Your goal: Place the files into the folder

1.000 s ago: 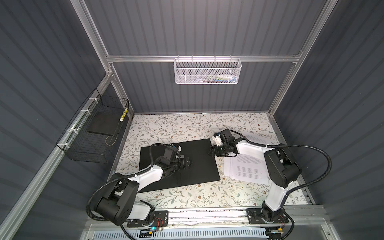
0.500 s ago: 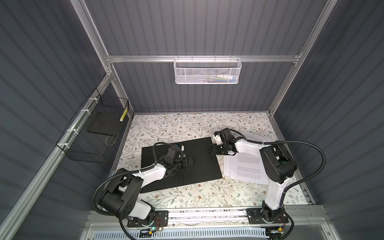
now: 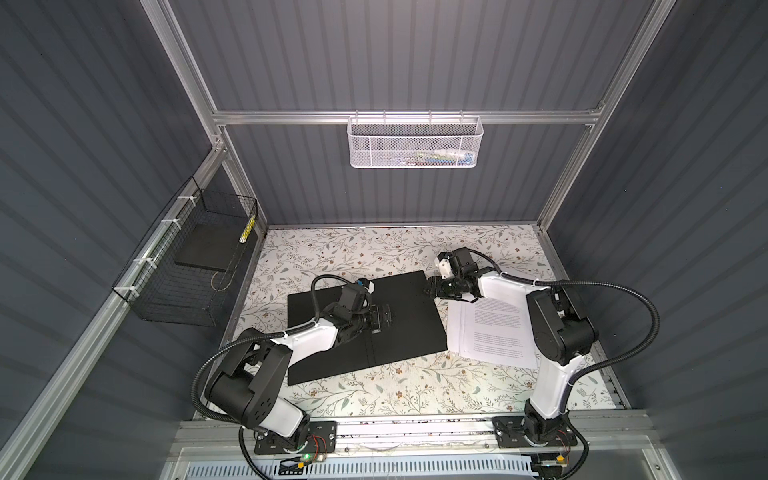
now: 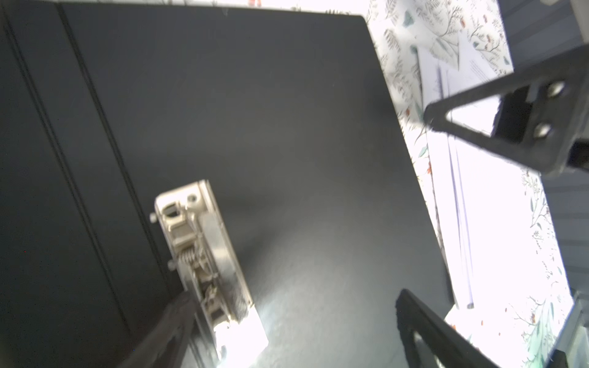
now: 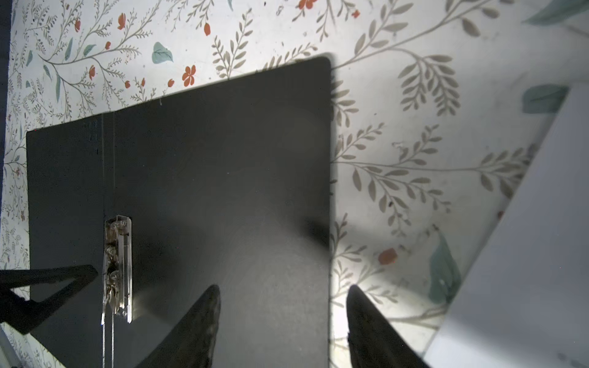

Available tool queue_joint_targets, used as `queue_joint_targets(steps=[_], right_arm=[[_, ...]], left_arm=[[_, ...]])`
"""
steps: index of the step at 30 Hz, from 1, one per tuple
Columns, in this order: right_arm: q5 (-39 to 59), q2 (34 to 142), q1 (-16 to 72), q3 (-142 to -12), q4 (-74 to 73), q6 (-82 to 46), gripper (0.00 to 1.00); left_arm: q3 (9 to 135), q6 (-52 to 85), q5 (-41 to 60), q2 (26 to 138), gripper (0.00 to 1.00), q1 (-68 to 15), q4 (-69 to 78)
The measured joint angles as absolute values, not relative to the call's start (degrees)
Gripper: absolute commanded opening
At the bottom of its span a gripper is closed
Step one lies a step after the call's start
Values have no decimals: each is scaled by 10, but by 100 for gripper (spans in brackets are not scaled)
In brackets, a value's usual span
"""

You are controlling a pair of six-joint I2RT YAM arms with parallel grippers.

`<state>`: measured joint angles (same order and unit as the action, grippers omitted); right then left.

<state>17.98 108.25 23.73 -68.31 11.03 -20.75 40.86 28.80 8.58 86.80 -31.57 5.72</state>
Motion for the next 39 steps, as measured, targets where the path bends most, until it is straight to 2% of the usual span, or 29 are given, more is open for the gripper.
queue_joint_targets(steps=[5,8,10,11,12,13,14,15,16,17,27,39], right_arm=[[197,1018,253,-663,118,-204,61],[208,990,286,-654,118,-206,59],[214,989,322,-653,118,-208,58],[216,991,336,-653,118,-209,57],[217,994,354,-653,119,-210,56],[218,999,371,-653,118,-213,56],[219,1004,386,-653,119,-216,54],[220,1010,400,-654,120,-218,53],[220,1016,409,-656,123,-219,53],[219,1027,419,-663,128,-220,52],[207,1100,462,-749,173,-218,42],[197,1150,480,-800,207,-216,35]], left_arm=[[428,276,36,844,99,-307,2],[427,276,29,815,99,-270,-33],[419,275,26,799,92,-224,-46],[415,272,23,794,85,-209,-52],[409,270,15,790,71,-192,-58],[405,265,12,787,53,-181,-65],[399,263,10,784,29,-176,-69],[392,261,8,781,13,-173,-74],[385,260,8,778,4,-171,-76],[376,258,6,774,0,-167,-78],[336,239,15,783,0,-116,-73],[332,238,32,815,0,-105,-47]])
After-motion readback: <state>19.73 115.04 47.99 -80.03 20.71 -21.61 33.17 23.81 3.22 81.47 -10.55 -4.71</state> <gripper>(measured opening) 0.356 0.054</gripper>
